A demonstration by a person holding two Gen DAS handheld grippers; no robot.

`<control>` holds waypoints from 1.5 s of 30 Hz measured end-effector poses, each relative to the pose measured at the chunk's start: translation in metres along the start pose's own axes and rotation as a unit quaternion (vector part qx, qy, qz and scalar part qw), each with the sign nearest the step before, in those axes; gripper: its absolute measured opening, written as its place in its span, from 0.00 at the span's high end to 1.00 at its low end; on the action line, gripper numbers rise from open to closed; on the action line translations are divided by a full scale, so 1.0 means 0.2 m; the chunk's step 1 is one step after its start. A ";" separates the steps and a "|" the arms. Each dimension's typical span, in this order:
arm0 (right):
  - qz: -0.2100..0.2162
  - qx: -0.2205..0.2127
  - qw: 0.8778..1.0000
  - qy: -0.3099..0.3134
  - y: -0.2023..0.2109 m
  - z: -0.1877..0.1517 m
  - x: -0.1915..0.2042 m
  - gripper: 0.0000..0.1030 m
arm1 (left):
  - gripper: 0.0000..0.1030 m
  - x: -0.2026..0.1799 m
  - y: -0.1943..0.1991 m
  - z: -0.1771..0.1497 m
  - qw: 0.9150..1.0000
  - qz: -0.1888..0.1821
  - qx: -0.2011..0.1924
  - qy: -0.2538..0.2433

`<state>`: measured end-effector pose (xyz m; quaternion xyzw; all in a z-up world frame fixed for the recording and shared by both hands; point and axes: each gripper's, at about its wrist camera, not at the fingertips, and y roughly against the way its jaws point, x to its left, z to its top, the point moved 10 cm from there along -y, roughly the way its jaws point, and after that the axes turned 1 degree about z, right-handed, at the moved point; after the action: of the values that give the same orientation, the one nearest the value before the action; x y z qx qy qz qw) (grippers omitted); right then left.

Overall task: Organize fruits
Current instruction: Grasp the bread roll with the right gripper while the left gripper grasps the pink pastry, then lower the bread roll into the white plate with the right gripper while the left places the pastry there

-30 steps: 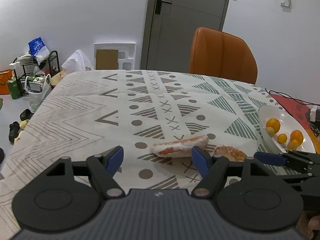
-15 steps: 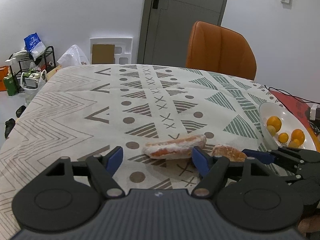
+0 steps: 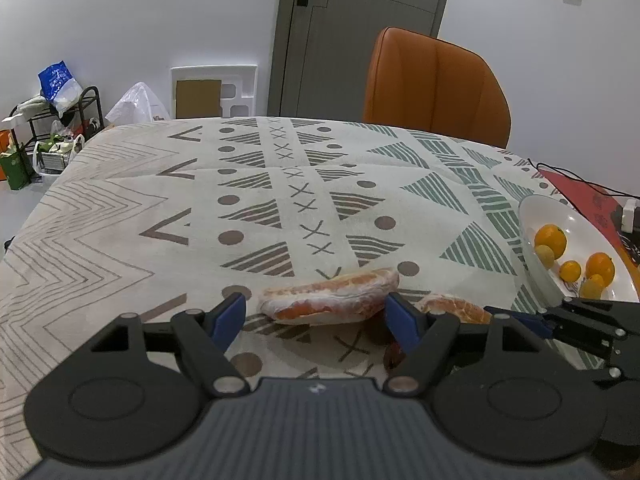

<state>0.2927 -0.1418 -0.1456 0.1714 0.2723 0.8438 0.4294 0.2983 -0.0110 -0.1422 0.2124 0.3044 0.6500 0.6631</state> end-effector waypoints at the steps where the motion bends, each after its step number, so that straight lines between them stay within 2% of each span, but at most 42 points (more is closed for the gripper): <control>1: 0.000 -0.001 1.000 -0.001 0.00 0.00 0.00 0.65 | 0.27 0.00 -0.01 0.00 1.000 0.000 0.002 0.000; 11: -0.002 -0.018 1.000 -0.005 0.08 0.03 -0.02 0.65 | 0.20 -0.02 -0.06 0.02 1.000 -0.004 0.000 0.006; 14: -0.005 -0.021 1.000 -0.007 0.10 0.03 -0.03 0.65 | 0.20 -0.02 -0.10 0.01 1.000 -0.006 0.012 0.015; 22: -0.014 -0.026 0.999 -0.016 0.14 0.01 -0.06 0.65 | 0.21 -0.04 -0.10 0.00 1.000 0.003 0.002 0.002; 35: -0.026 -0.040 0.998 -0.031 0.23 0.01 -0.08 0.65 | 0.22 -0.03 0.03 0.02 1.000 0.000 -0.017 0.008; 45: -0.053 -0.056 0.996 -0.045 0.35 -0.01 -0.18 0.65 | 0.22 -0.12 0.13 0.06 0.999 -0.007 -0.039 -0.003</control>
<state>0.2682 -0.2062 -0.1065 0.1699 0.2136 0.8255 0.4940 0.2886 -0.0316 -0.1137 0.1855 0.2783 0.6562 0.6763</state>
